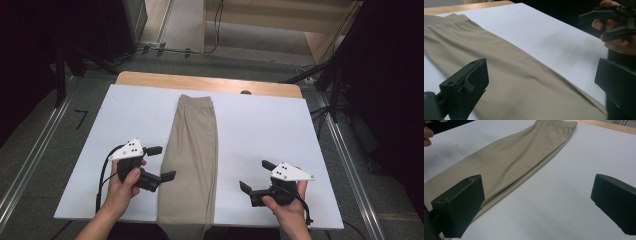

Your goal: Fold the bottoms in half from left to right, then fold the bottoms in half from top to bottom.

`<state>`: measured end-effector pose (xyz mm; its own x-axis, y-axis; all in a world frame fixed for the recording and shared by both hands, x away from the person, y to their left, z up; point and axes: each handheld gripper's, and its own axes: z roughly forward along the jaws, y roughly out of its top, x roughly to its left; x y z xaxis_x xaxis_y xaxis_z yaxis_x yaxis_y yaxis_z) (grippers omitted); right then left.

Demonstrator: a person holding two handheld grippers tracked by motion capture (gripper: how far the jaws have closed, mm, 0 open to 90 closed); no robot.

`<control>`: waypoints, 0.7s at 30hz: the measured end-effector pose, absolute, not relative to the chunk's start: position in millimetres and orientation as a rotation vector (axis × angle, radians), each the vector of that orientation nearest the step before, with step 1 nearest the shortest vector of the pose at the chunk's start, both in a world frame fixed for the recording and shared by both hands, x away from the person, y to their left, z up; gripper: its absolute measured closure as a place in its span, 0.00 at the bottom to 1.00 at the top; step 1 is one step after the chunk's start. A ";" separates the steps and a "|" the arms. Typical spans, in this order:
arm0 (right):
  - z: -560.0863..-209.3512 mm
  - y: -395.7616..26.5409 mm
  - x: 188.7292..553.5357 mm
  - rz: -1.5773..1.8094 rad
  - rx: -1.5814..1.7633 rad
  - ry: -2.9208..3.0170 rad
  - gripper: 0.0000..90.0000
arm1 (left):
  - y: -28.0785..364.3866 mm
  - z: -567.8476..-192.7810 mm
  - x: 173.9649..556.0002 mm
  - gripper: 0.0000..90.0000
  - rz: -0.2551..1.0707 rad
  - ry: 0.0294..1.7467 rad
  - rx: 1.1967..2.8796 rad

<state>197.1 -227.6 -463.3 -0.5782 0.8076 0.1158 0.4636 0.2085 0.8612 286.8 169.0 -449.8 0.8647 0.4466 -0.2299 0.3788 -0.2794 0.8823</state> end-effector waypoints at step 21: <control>-464.0 -213.9 284.7 1.310 1.193 2.162 0.00 | 144.9 -458.6 398.7 0.00 0.109 0.720 1.906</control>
